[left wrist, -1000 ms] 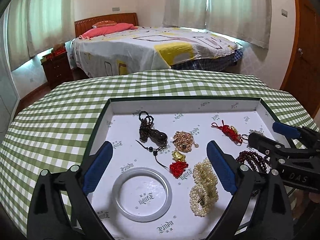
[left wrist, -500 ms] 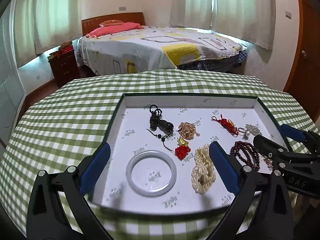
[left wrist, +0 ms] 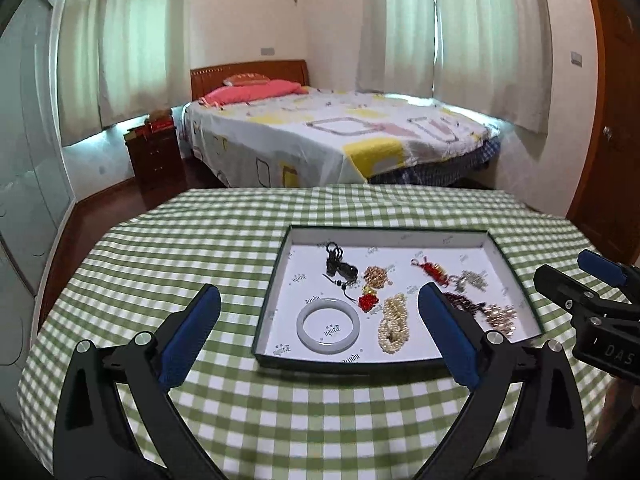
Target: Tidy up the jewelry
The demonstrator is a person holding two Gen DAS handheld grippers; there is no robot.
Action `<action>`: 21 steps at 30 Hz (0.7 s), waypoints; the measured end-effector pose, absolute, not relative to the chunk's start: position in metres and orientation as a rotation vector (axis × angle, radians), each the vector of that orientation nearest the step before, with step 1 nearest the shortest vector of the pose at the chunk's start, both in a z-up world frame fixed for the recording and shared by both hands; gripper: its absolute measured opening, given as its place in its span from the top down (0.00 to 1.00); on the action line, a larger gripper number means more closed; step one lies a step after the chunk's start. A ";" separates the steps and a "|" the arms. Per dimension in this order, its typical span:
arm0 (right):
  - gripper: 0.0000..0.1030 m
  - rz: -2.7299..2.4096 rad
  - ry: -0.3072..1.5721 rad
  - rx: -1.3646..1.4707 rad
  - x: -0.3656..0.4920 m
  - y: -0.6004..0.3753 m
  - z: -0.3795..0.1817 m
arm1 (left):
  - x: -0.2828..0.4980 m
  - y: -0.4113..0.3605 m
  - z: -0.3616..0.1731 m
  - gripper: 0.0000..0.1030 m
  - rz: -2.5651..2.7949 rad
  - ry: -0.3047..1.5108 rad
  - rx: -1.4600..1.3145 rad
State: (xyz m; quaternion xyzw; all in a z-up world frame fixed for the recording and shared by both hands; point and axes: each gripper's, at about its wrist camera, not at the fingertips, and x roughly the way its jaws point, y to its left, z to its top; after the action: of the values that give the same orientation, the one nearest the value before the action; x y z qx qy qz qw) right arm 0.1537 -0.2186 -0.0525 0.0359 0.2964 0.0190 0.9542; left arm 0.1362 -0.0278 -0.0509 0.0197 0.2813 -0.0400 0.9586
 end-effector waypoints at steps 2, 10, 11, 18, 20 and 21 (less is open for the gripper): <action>0.18 0.045 0.582 0.071 0.142 -0.218 -0.043 | 0.122 -0.025 -0.040 0.06 -0.082 0.548 0.037; 0.18 0.049 0.513 0.047 0.095 -0.214 -0.013 | 0.076 -0.018 -0.013 0.04 -0.070 0.492 0.034; 0.18 0.050 0.509 0.046 0.091 -0.214 -0.011 | 0.071 -0.017 -0.009 0.04 -0.072 0.489 0.033; 0.18 0.059 0.474 0.038 0.064 -0.209 0.001 | 0.040 -0.010 0.007 0.04 -0.061 0.446 0.029; 0.18 0.061 0.462 0.037 0.057 -0.208 0.003 | 0.034 -0.009 0.010 0.04 -0.064 0.438 0.022; 0.18 0.062 0.458 0.036 0.054 -0.207 0.004 | 0.032 -0.009 0.011 0.04 -0.066 0.436 0.020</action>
State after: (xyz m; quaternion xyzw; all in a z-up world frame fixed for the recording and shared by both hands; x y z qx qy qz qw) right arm 0.0541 -0.2070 0.0038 0.0180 0.2270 0.0306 0.9732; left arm 0.0317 -0.0092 0.0107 0.0100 0.2164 -0.0328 0.9757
